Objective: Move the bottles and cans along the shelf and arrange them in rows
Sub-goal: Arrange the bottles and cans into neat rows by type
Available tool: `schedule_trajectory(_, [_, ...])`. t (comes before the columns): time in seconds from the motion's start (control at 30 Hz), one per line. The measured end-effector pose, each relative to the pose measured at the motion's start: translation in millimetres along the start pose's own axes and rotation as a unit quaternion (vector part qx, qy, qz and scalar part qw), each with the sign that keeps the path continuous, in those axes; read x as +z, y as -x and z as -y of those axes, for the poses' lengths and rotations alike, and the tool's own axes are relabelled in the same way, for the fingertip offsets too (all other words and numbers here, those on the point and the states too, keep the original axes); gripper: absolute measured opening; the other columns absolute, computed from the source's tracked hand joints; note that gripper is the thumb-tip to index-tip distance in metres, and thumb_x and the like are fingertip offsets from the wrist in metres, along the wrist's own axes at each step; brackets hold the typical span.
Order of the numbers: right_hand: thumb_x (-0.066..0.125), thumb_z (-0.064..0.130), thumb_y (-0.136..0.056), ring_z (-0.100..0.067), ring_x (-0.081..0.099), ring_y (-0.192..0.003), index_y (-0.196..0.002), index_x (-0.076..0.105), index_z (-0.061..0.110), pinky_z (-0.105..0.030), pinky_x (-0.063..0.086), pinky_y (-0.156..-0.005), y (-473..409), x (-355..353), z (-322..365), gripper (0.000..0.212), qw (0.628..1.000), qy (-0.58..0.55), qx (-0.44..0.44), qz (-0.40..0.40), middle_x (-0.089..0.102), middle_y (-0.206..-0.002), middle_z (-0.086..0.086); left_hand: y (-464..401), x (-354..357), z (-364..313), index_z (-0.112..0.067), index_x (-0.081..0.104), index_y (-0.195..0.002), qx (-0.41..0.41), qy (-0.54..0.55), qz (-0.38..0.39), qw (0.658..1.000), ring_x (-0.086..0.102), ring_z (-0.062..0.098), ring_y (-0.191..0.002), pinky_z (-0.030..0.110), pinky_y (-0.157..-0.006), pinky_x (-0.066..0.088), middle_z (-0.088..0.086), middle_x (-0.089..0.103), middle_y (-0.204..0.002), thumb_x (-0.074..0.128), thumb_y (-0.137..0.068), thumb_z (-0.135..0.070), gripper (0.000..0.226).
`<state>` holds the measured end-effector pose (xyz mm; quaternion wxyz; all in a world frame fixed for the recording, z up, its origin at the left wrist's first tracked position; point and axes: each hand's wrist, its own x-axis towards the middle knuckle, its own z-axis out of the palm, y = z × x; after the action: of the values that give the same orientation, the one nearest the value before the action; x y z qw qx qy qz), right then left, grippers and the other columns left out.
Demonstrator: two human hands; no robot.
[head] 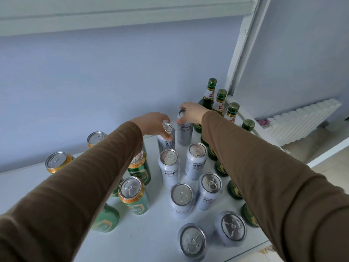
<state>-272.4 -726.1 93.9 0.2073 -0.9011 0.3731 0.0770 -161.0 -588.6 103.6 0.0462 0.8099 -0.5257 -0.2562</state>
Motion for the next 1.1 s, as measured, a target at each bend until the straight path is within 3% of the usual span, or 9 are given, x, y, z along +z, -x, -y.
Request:
schedule_trajectory(0.23, [0.071, 0.027, -0.089, -0.029, 0.054, -0.127, -0.142, 0.050, 0.014, -0.035, 0.044, -0.105, 3.7, 0.0, -5.5, 0.058, 0.999, 0.035, -0.039, -0.004, 0.054, -0.143, -0.009, -4.8, 2.7, 2.3, -0.023, 0.059, -0.127, 0.014, 0.006, 0.008, 1.000, 0.065, 0.026, -0.094, 0.035, -0.085, 0.054, 0.003, 0.062, -0.119, 0.086, -0.074, -0.037, 0.062])
schedule_trajectory(0.33, [0.068, 0.018, -0.091, -0.029, 0.053, -0.128, -0.143, 0.049, 0.015, -0.031, 0.043, -0.100, 7.4, 1.3, -8.0, 0.056, 0.998, 0.037, -0.048, 0.012, 0.052, -0.145, -0.009, -2.7, -0.9, 3.8, -0.023, 0.058, -0.132, 0.032, -0.014, 0.015, 0.999, 0.055, 0.024, -0.112, 0.035, -0.096, 0.046, -0.001, 0.058, -0.124, 0.086, -0.075, -0.029, 0.063])
schedule_trajectory(0.4, [0.068, 0.014, -0.092, -0.030, 0.052, -0.129, -0.144, 0.048, 0.016, -0.029, 0.041, -0.098, 10.5, 2.6, -9.6, 0.056, 0.998, 0.041, -0.051, 0.026, 0.051, -0.147, -0.009, -2.3, -3.8, 5.8, -0.023, 0.058, -0.133, 0.041, -0.012, 0.029, 0.999, 0.055, 0.025, -0.114, 0.039, -0.099, 0.047, 0.001, 0.058, -0.129, 0.085, -0.076, -0.022, 0.063])
schedule_trajectory(0.5, [0.067, 0.011, -0.093, -0.030, 0.051, -0.129, -0.146, 0.045, 0.016, -0.036, 0.045, -0.104, 14.8, 3.3, -11.3, 0.057, 0.997, 0.040, -0.050, 0.047, 0.050, -0.148, -0.009, -0.9, -7.0, 8.4, -0.025, 0.059, -0.131, 0.046, 0.005, 0.053, 0.998, 0.060, 0.019, -0.083, 0.032, -0.076, 0.054, 0.002, 0.060, -0.119, 0.081, -0.079, -0.011, 0.059])
schedule_trajectory(0.53, [0.067, 0.010, -0.094, -0.030, 0.051, -0.128, -0.145, 0.045, 0.016, -0.037, 0.046, -0.103, 16.3, 3.2, -11.6, 0.056, 0.996, 0.043, -0.050, 0.053, 0.050, -0.147, -0.010, -1.1, -7.4, 9.0, -0.027, 0.059, -0.130, 0.046, 0.003, 0.056, 0.997, 0.061, 0.019, -0.081, 0.032, -0.075, 0.055, 0.001, 0.060, -0.118, 0.080, -0.079, -0.009, 0.058])
schedule_trajectory(0.63, [0.068, 0.008, -0.092, -0.030, 0.052, -0.126, -0.144, 0.045, 0.015, -0.037, 0.046, -0.100, 21.0, 2.5, -12.5, 0.056, 0.995, 0.047, -0.055, 0.072, 0.051, -0.144, -0.010, -2.8, -7.2, 9.8, -0.029, 0.058, -0.132, 0.045, -0.011, 0.053, 0.998, 0.060, 0.026, -0.108, 0.041, -0.095, 0.052, 0.002, 0.059, -0.127, 0.080, -0.078, -0.010, 0.061])
schedule_trajectory(0.7, [0.070, 0.007, -0.091, -0.030, 0.052, -0.126, -0.143, 0.046, 0.015, -0.036, 0.045, -0.101, 24.0, 2.5, -13.2, 0.058, 0.994, 0.042, -0.057, 0.080, 0.051, -0.144, -0.010, -4.7, -6.6, 10.2, -0.029, 0.056, -0.134, 0.043, -0.021, 0.056, 0.997, 0.055, 0.026, -0.118, 0.042, -0.101, 0.048, 0.001, 0.058, -0.132, 0.080, -0.078, -0.010, 0.063])
schedule_trajectory(0.87, [0.074, 0.006, -0.087, -0.029, 0.053, -0.124, -0.142, 0.047, 0.014, -0.032, 0.043, -0.093, 28.2, 2.8, -11.8, 0.061, 0.993, 0.036, -0.057, 0.099, 0.052, -0.142, -0.009, -7.8, -4.1, 8.9, -0.029, 0.056, -0.136, 0.040, -0.028, 0.060, 0.997, 0.053, 0.026, -0.121, 0.042, -0.104, 0.045, 0.001, 0.058, -0.133, 0.079, -0.078, -0.008, 0.066])
schedule_trajectory(1.1, [0.072, 0.004, -0.088, -0.031, 0.052, -0.126, -0.145, 0.045, 0.016, -0.035, 0.045, -0.099, 33.3, 1.9, -9.4, 0.064, 0.992, 0.029, -0.048, 0.110, 0.050, -0.146, -0.010, -9.9, -2.2, 11.4, -0.030, 0.055, -0.138, 0.033, -0.011, 0.064, 0.997, 0.054, 0.027, -0.122, 0.044, -0.106, 0.045, 0.002, 0.059, -0.134, 0.079, -0.078, -0.008, 0.068])
